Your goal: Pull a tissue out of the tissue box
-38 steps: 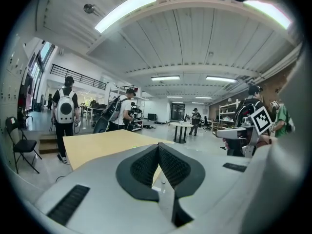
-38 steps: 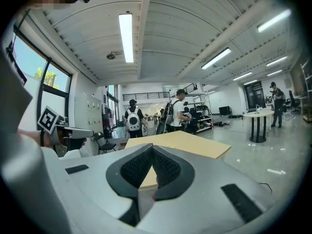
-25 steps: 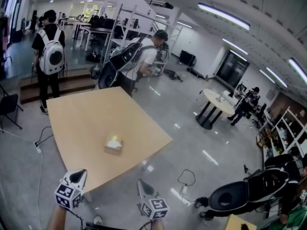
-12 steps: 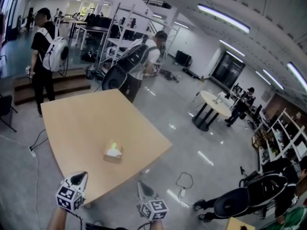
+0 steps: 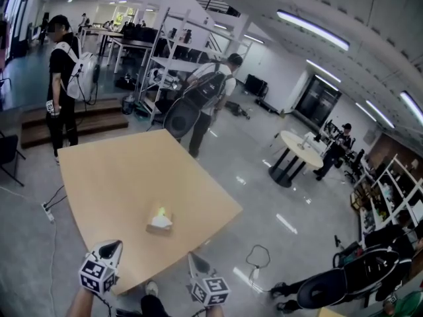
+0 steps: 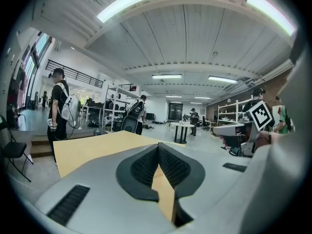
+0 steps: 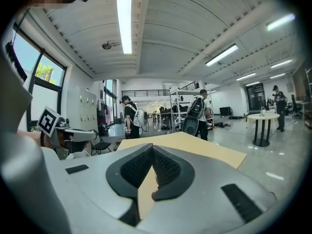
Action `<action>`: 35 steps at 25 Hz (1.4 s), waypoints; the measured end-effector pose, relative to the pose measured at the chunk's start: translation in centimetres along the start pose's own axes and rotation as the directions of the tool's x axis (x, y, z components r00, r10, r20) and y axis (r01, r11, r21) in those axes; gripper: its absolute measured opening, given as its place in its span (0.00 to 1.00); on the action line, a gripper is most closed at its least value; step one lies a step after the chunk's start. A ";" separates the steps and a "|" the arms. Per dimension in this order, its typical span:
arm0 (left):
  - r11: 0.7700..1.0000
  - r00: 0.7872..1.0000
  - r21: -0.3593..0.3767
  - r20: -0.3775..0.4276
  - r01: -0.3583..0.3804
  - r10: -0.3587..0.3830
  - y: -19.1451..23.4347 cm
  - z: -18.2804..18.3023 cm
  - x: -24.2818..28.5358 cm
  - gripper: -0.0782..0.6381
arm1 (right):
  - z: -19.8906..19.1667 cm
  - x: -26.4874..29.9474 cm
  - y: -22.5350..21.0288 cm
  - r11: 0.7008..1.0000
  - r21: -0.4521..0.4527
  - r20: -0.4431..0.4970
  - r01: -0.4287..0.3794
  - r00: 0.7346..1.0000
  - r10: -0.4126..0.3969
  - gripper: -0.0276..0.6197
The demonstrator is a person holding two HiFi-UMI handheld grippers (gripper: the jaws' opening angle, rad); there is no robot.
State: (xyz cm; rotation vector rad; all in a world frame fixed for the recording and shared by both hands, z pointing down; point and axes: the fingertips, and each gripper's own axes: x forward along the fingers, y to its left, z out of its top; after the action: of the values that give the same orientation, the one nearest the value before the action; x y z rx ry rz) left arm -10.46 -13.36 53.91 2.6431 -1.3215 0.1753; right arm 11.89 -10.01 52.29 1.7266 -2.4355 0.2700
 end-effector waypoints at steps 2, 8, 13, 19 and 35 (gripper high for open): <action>1.000 1.000 -0.003 -0.002 -0.007 0.007 0.6 0.2 0.5 0.12 | 0.1 1.0 -0.2 1.000 -0.001 -0.001 -0.004 1.000 0.004 0.06; 1.000 1.000 -0.003 -0.010 -0.020 0.020 2.2 0.0 2.0 0.12 | 0.1 3.5 -1.0 1.000 0.002 -0.016 -0.011 1.000 0.011 0.06; 1.000 0.999 0.003 -0.014 -0.031 0.031 3.6 0.1 3.6 0.12 | 0.2 5.6 -1.4 1.000 0.006 -0.021 -0.021 1.000 0.021 0.06; 1.000 0.999 0.007 -0.025 -0.021 0.021 3.6 0.6 5.1 0.12 | 0.4 6.8 -2.3 1.000 0.006 -0.034 -0.013 0.999 0.013 0.06; 1.000 0.995 -0.012 -0.097 0.000 -0.001 5.8 -1.8 10.2 0.12 | -1.3 11.5 -4.5 0.999 0.032 -0.091 -0.010 0.996 0.013 0.06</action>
State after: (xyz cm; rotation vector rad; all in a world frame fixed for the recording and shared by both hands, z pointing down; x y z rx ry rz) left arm -9.06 -24.32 58.18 2.5892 -1.2868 0.2908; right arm 12.33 -21.72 56.37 1.6747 -2.3898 0.3817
